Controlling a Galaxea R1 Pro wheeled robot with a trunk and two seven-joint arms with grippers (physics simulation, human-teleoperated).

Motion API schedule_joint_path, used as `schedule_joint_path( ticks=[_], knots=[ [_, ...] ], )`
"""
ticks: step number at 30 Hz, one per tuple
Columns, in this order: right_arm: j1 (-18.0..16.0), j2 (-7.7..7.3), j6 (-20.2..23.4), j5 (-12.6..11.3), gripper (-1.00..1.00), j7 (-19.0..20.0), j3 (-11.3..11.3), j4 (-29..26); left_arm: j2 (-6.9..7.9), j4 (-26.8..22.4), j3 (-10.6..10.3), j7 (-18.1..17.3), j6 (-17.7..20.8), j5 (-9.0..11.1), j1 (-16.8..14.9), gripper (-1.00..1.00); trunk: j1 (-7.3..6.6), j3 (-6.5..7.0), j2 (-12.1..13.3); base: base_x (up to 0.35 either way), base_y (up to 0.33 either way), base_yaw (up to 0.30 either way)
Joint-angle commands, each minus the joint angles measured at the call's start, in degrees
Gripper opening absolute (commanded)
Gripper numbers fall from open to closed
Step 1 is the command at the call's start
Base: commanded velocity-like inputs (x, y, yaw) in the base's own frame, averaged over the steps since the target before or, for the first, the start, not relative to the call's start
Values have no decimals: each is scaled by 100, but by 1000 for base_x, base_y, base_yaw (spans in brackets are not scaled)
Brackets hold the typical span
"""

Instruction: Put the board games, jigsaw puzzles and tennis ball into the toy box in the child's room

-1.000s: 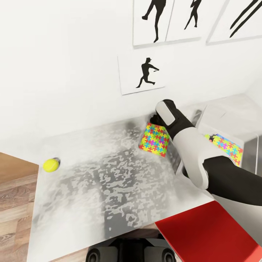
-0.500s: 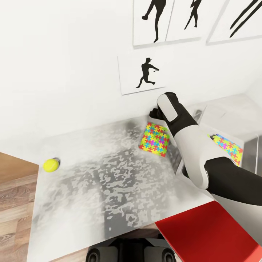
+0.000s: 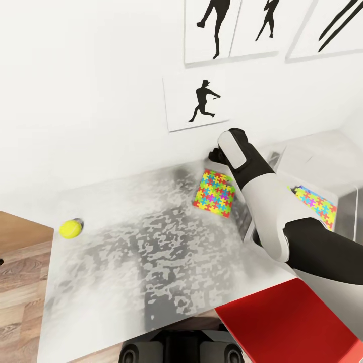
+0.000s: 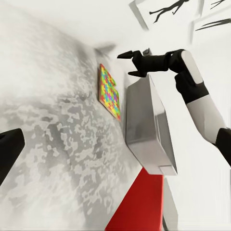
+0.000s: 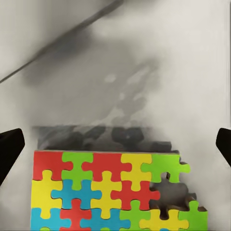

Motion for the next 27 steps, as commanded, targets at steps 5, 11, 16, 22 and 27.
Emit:
schedule_joint_path(
  ticks=[5,11,16,22,27],
  knots=[
    [-4,-13,-112,-51,100,-69,41,4,1,-2,-53,-24,55,-11,-2,100,3,-8,-9,0,0,1],
    [-4,-6,-312,-39,100,-68,71,21,1,-2,-65,-24,54,-12,-2,100,3,-21,-9,0,0,0],
    [-1,0,-369,-35,100,-68,89,31,1,-2,-67,-24,53,-10,-2,100,3,-52,-9,0,0,-31],
    [3,3,-382,-33,100,-68,90,33,1,-2,-68,-24,53,-13,-2,100,3,-101,-9,0,0,-71],
    [4,-4,-383,-35,100,-68,93,33,1,-2,-68,-24,53,-12,-2,100,3,-144,-9,0,0,-80]
  ],
)
